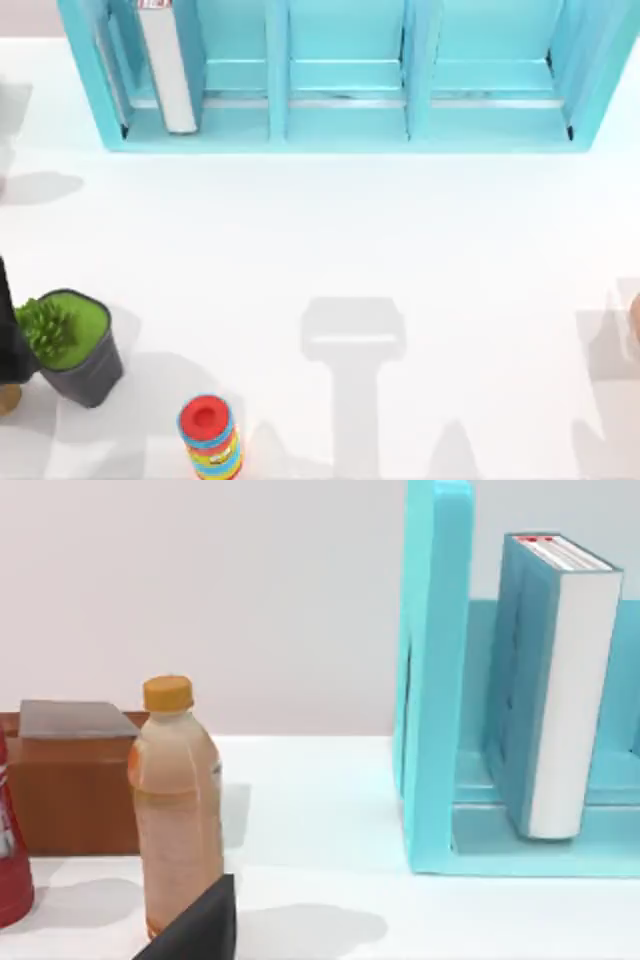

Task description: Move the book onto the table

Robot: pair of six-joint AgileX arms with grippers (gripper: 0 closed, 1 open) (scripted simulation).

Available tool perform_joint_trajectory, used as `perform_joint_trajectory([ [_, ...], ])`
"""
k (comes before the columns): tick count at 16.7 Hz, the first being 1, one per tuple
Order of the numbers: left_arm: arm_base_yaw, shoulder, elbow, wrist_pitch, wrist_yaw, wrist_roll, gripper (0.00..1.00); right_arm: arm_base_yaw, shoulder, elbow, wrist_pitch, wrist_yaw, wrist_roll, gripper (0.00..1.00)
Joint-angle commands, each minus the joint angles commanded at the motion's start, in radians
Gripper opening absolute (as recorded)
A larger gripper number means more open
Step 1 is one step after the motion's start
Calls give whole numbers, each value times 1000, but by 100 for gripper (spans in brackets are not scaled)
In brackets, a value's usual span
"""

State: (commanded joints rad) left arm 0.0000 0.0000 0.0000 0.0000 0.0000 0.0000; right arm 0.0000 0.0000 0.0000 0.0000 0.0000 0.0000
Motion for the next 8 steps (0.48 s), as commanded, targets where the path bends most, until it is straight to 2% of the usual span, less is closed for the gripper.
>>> perform_joint_trajectory([
  [4, -5, 28, 14, 16, -8, -4, 100, 0, 0, 0, 0, 0, 0, 100],
  [8, -38, 199, 94, 113, -40, -13, 100, 0, 0, 0, 0, 0, 0, 100],
])
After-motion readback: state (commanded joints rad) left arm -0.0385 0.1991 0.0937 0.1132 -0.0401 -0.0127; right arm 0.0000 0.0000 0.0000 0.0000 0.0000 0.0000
